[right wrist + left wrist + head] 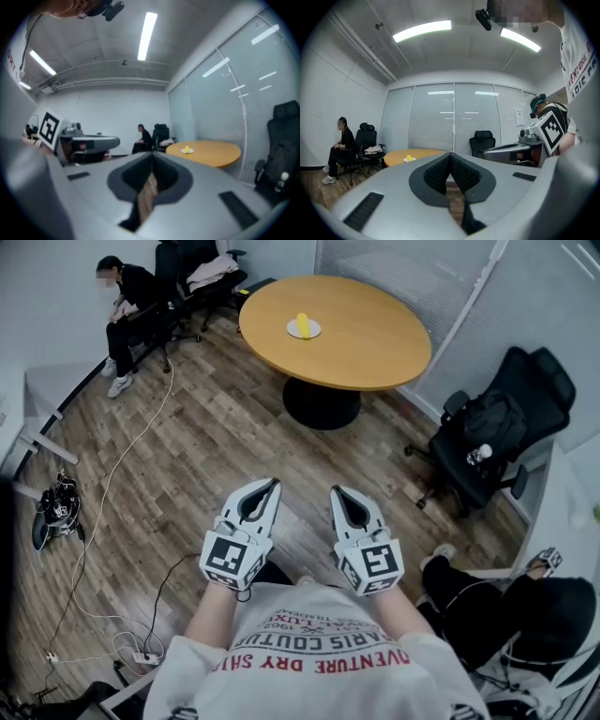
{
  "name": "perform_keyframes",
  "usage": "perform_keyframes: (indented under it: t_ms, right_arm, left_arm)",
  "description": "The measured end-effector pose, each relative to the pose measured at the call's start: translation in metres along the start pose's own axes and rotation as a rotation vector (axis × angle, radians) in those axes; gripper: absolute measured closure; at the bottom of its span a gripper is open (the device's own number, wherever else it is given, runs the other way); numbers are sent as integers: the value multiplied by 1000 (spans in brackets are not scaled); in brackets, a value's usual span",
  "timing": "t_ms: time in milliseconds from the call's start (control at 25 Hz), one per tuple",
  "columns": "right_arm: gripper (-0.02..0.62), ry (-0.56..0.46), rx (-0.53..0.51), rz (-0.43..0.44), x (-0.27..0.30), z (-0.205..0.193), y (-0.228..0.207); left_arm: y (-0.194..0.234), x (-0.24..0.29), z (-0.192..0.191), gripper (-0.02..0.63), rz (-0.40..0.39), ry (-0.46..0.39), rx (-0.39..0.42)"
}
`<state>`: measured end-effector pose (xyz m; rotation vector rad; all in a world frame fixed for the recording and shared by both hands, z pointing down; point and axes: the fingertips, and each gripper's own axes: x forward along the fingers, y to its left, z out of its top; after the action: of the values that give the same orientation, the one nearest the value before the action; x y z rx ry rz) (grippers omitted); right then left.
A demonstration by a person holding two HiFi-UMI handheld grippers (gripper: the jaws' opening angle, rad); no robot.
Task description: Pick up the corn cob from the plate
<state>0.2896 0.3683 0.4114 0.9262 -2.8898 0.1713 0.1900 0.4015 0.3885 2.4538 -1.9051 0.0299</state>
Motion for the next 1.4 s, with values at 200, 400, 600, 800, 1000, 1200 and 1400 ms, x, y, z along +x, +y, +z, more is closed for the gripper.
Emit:
perform_keyframes:
  t_ms: [200, 400, 600, 800, 1000, 1200, 1400]
  right_arm:
    - [566, 27, 4, 7, 29, -4, 6]
    - [566, 39, 1, 0, 77, -1, 13]
    - [566, 46, 9, -38, 142, 11, 3]
    - [566, 44, 20, -86, 211, 26, 4]
    - [566, 48, 5, -115, 264, 33, 10]
    - [566, 66, 18, -118, 302, 31, 10]
    - [566, 93, 50, -92, 342, 27, -6]
  left_arm:
    - [29, 4, -6, 574, 4, 17, -17]
    - [78, 17, -9, 574, -1, 18, -40]
    - [138, 52, -1, 574, -38, 17, -33]
    - [205, 78, 11, 574, -89, 25, -22]
    - [260, 94, 23, 574, -125, 18, 10]
    - [304, 100, 13, 574, -100, 32, -31]
    - [334, 121, -1, 574, -67, 59, -47]
